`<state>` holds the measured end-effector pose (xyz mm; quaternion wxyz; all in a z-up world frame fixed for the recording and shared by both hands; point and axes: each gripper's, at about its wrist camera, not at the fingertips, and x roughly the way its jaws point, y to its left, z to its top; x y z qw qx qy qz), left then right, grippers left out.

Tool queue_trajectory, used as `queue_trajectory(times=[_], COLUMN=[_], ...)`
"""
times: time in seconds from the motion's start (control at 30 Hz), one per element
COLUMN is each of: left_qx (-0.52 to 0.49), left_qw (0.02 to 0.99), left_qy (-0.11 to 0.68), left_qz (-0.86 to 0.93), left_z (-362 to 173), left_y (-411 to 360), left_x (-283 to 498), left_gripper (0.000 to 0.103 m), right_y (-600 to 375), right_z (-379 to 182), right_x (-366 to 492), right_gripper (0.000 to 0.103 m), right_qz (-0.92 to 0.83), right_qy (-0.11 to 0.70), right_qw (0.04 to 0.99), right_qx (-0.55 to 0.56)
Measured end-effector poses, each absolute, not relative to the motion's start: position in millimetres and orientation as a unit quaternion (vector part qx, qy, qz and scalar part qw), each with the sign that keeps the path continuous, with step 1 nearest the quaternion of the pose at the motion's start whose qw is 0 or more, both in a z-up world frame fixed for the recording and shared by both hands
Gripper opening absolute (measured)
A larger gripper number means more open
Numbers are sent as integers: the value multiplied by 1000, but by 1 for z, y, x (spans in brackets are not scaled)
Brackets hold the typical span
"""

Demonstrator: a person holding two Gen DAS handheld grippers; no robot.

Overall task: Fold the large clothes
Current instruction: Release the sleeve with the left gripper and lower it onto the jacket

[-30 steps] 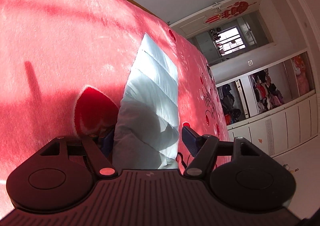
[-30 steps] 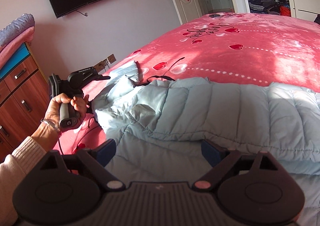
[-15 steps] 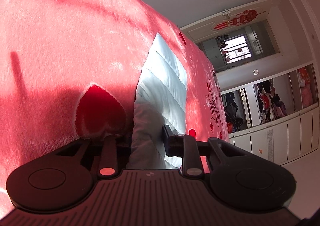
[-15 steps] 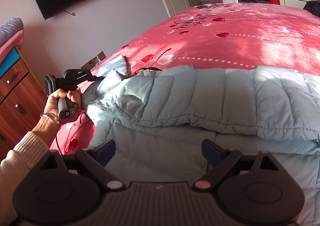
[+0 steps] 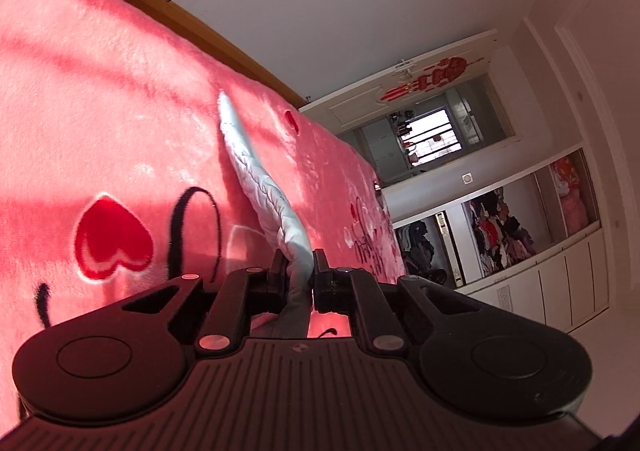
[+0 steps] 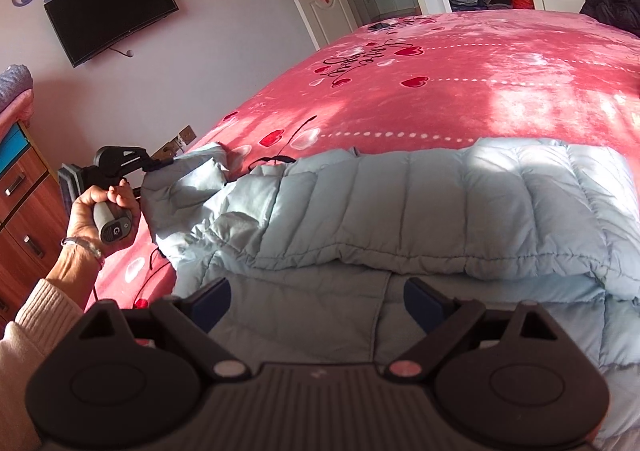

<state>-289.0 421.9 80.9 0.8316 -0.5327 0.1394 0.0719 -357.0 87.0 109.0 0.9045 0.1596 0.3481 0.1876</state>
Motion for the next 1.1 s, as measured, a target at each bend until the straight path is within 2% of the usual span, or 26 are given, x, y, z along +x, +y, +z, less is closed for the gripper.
queue_trajectory(times=[0.17,0.3,0.43,0.6,0.73,0.8,0.97,1.1], left_qx=[-433,-340,-255,-102,-23,-15,-37,-51], left_qw=[896,932,945,947,931,926,916,910], left_qy=[102,106,144,200,237,250,267,264], left_qz=[7,-70,-143,-228,-277,-282,-298,-316], left_z=[134,162,164,148,129,121,115,111], left_y=[372,312,246,161,124,118,127,125], left_x=[-299,-300,-299,-310,-321,-337,-360,-383], left_gripper=[9,10,10,14,47,51,72,81], right_y=[68,50,33,9,-9,-18,-35,-44], right_z=[114,118,120,122,120,119,118,120], right_x=[-362,-365,-369,-374,-377,-379,-384,-385], right_gripper=[93,94,94,94,98,98,98,98], right_qz=[170,150,126,98,82,78,64,59], right_qy=[337,325,318,313,309,305,290,277], right_qw=[909,914,918,919,916,915,915,919], right_qx=[177,191,203,221,241,253,274,275])
